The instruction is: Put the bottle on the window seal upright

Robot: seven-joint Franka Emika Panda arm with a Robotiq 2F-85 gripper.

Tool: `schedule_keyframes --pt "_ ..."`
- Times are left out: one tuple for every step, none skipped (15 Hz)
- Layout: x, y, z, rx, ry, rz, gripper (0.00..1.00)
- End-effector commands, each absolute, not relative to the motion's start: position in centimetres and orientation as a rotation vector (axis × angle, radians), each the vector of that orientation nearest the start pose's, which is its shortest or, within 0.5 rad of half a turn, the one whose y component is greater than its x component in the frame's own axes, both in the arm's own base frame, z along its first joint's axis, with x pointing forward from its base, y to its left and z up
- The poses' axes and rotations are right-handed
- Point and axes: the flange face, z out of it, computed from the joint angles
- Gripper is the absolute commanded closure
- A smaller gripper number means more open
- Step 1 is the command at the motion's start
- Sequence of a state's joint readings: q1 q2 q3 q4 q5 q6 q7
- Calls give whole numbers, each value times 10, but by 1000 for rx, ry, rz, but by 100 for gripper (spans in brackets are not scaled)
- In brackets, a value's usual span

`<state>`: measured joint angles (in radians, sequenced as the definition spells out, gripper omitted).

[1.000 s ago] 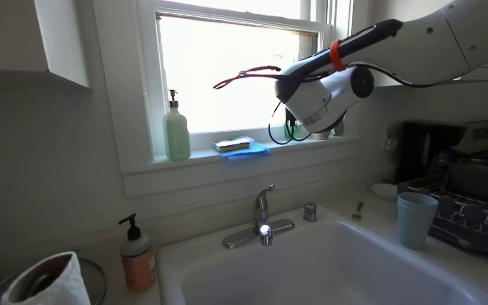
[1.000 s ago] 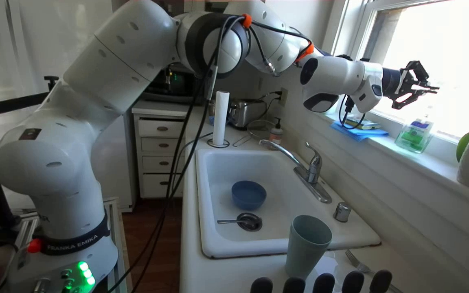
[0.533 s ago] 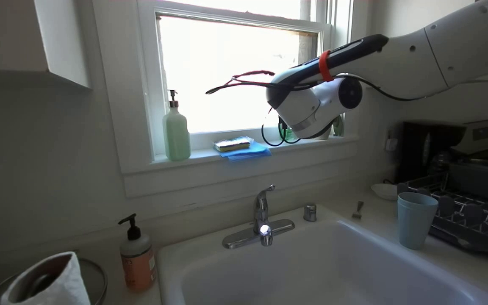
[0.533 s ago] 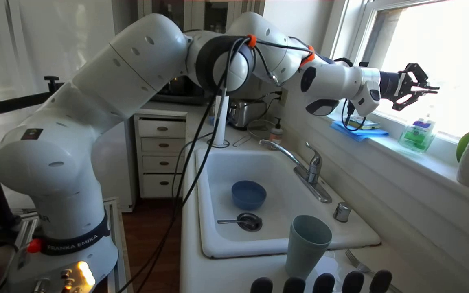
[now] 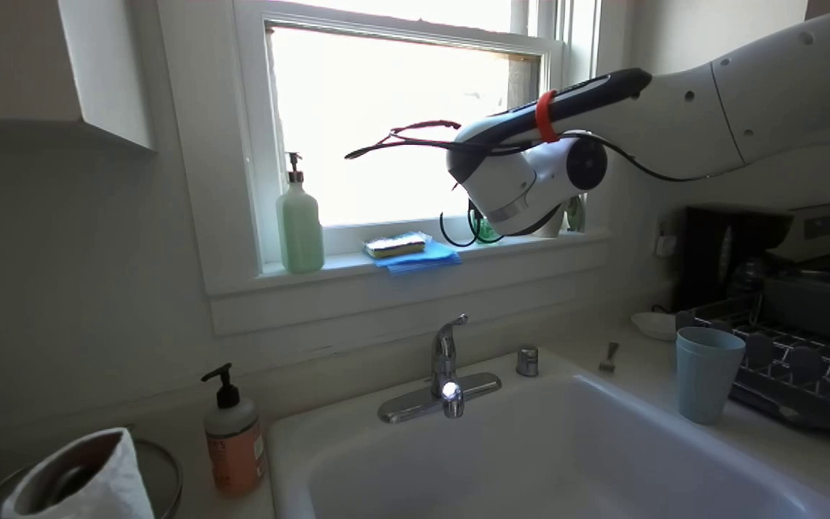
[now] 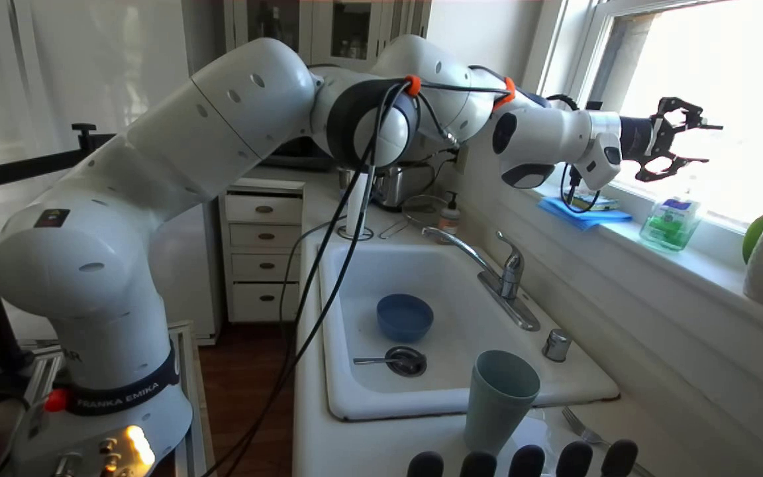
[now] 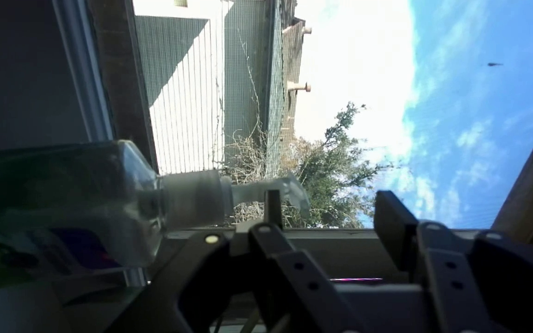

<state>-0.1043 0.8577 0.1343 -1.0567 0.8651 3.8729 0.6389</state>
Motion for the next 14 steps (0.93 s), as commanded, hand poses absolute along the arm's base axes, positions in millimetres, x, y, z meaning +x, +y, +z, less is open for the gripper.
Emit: schedule_keyframes --pt "726 -132 510 -780 1496 -1736 13" --pt "725 -132 513 -778 1493 -1736 7" --pt "724 -133 517 -782 1489 -1733 0" --pt "724 -135 521 -796 1487 -1727 0" --pt "723 -136 524 -808 1490 -1727 0" --pt "723 -139 526 -841 1503 -1712 0" --pt "723 -140 526 -857 1511 -1704 0" --pt "724 -141 527 -885 1524 -1688 0" --pt "725 -143 525 -918 1535 -1661 0" --pt "726 -143 525 -951 1542 -1629 0" --pt "727 -143 527 -972 1549 -1614 0" --pt "728 -144 526 -992 1555 -1592 0" --pt "728 -143 528 -1018 1556 -1564 0" --pt "729 -143 530 -1036 1555 -1542 0"
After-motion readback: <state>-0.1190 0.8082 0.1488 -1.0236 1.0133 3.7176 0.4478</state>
